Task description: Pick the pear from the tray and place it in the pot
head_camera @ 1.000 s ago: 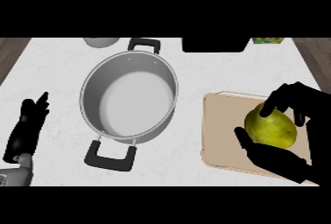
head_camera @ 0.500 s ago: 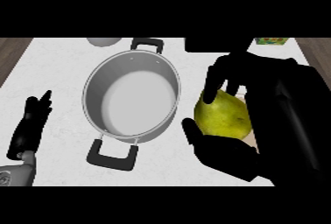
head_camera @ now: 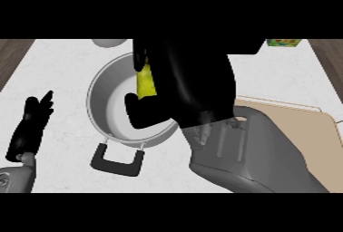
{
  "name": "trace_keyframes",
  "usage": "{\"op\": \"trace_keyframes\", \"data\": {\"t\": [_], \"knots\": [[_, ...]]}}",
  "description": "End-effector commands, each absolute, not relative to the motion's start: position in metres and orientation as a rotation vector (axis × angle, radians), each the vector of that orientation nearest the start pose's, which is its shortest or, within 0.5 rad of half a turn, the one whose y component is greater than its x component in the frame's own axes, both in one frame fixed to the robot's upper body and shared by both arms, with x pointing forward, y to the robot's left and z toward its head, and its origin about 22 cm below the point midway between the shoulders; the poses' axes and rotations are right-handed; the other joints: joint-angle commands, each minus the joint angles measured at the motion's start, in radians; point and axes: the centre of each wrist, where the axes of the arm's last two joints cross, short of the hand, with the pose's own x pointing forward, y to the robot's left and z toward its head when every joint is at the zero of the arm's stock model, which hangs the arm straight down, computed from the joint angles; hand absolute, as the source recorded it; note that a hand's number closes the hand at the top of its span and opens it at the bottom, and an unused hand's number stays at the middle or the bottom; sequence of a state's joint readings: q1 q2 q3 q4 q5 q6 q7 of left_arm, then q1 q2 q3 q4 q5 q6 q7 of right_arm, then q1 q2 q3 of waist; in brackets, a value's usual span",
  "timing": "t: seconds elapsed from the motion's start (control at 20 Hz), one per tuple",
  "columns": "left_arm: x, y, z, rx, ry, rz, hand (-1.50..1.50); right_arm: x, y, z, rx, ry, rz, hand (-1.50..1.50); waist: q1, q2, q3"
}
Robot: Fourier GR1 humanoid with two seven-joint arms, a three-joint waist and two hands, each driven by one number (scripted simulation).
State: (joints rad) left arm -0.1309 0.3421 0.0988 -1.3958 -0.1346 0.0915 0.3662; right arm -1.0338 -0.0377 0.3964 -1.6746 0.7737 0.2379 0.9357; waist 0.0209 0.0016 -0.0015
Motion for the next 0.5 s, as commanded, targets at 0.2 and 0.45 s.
{"op": "trace_keyframes", "data": {"t": [0.2, 0.45], "knots": [[0.272, 0.333, 0.026, 0.533, -1.175, -0.106, 0.00, 0.313, 0.012, 0.229, -0.744, -1.615, 1.031, 1.50, 0.000, 0.002, 0.001], [0.281, 0.315, 0.037, 0.519, -1.192, -0.136, 0.00, 0.323, 0.022, 0.188, -0.625, -1.483, 0.948, -1.50, 0.017, 0.003, 0.001]]}}
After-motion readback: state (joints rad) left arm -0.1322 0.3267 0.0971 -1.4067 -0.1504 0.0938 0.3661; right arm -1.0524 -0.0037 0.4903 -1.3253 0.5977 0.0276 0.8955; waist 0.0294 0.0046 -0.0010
